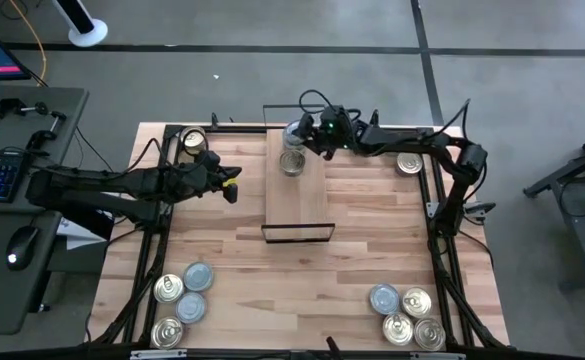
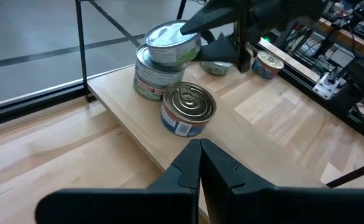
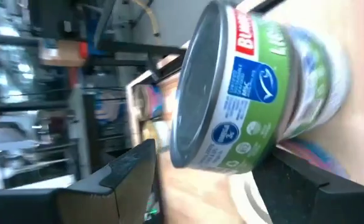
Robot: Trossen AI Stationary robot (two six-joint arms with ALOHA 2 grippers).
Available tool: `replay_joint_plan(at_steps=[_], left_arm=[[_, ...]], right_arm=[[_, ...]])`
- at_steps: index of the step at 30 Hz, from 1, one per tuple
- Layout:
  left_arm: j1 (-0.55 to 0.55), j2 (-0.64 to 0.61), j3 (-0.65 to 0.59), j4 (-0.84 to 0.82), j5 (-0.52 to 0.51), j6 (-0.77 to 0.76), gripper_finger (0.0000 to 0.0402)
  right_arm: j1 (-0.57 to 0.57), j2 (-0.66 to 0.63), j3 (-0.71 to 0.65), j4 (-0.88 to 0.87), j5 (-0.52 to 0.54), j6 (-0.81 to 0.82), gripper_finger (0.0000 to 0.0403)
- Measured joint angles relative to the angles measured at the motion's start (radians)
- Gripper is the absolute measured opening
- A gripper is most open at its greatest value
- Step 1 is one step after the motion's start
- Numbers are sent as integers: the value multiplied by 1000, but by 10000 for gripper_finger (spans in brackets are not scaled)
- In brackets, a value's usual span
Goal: Stack canned seafood by type on shelf
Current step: Stack the green tuna can on top of the green tuna can on the shelf, then adjust the pink and blue tuna cans
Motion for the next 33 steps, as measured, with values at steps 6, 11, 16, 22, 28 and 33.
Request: replay_joint_plan(at_steps=[6,11,16,22,28,33], left_arm=[[1,0,0,0,2,0,0],[1,0,0,0,2,0,0],[1,0,0,0,19,21,0],[1,0,0,0,50,19,0],[1,0,0,0,53,19,0],[1,-4,0,0,55,8,0]], right_arm=[[-22,0,85,-192,7,-103,247],[-13,0,82,-179,2,-84,247],[1,38,78,-150,-6,-43,247],[3,62,78,-81,-56,-32,247],[2,62,78,-95,-112,-64,247],[-11,58,78,-120,-246,-171,247]])
